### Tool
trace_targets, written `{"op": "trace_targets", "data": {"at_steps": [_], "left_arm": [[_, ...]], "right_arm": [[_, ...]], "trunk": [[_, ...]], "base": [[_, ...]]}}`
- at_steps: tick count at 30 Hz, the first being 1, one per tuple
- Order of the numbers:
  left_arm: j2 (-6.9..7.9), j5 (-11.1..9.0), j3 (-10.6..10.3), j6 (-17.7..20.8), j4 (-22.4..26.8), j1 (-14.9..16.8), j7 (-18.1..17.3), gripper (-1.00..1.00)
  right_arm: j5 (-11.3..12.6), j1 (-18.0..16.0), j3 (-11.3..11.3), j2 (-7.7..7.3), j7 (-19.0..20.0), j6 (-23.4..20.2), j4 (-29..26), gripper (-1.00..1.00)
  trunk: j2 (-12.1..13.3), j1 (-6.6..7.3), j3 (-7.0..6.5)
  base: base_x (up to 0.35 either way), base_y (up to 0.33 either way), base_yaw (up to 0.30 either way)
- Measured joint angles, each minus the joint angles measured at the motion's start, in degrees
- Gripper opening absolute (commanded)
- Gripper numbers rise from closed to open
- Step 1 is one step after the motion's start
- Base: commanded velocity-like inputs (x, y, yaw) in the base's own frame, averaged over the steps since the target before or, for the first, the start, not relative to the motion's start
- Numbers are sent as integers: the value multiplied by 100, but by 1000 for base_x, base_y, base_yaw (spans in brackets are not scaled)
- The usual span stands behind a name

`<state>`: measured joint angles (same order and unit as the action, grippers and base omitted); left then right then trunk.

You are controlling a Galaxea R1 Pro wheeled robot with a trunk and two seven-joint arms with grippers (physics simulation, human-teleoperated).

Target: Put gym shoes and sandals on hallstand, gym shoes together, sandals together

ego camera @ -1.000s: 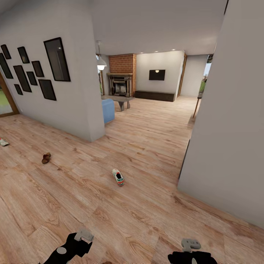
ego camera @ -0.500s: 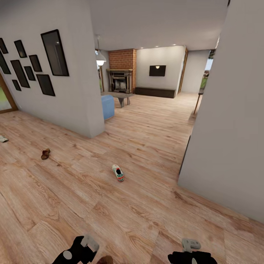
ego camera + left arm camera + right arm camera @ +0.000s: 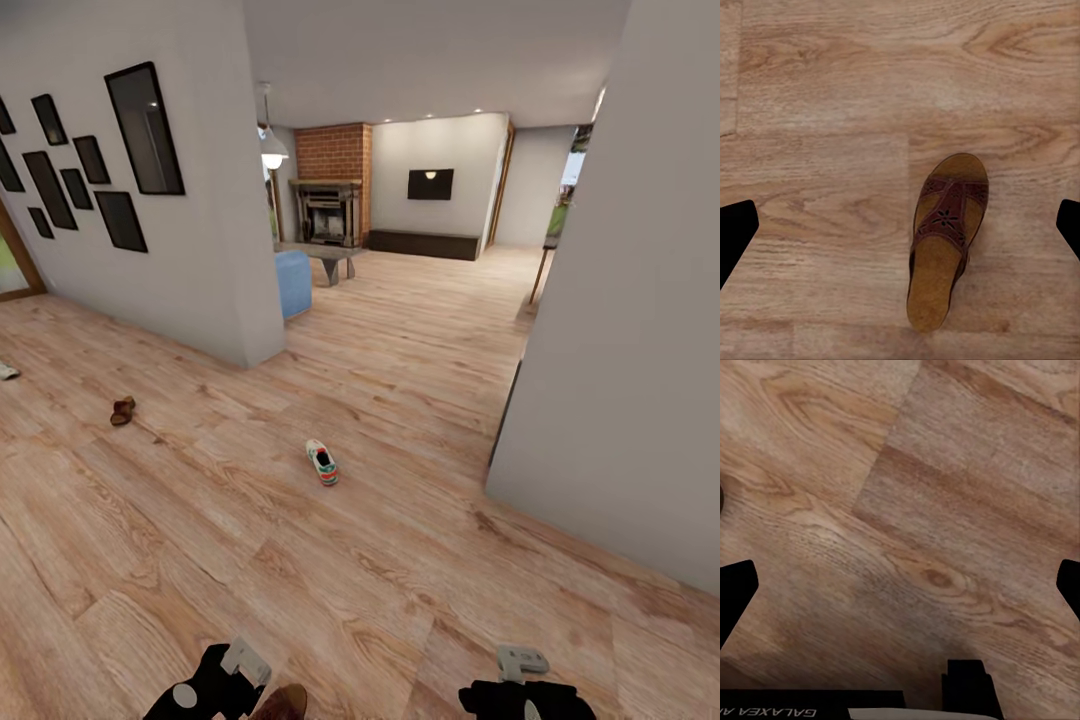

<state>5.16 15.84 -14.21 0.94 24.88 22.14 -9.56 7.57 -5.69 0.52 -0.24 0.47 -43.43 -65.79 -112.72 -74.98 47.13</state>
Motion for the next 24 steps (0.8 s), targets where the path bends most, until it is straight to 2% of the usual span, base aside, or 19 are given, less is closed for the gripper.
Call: {"op": "trace_targets", "data": {"at_steps": [3,7,8,12,15,24], "left_arm": [[0,0,8,1,2,5,0,100],[0,2,13,1,4,8,-3,100],[0,5,14,0,4,9,0,100],[0,5,15,1,5,9,-3,100],[0,8,11,1,5,9,-3,100],[6,5,9,1,5,9,2,100]], "right_arm": [[-17,-23,2,-6,-21,-3,-92,100],[-55,-382,-2,21,-42,-101,-485,100],[-62,-614,-4,26,-48,-350,-589,100],[-68,-884,-4,25,-39,-989,-702,100],[-54,-945,-5,26,-20,-1206,-732,100],[-6,-974,-49,27,-19,-1305,-738,100]], "trunk": [[-120,-66,55],[-281,-154,127],[-321,-176,145],[-481,-264,217],[-602,-330,271],[-963,-527,449]], "base": [[0,0,0],[0,0,0],[0,0,0],[0,0,0],[0,0,0],[0,0,0]]}}
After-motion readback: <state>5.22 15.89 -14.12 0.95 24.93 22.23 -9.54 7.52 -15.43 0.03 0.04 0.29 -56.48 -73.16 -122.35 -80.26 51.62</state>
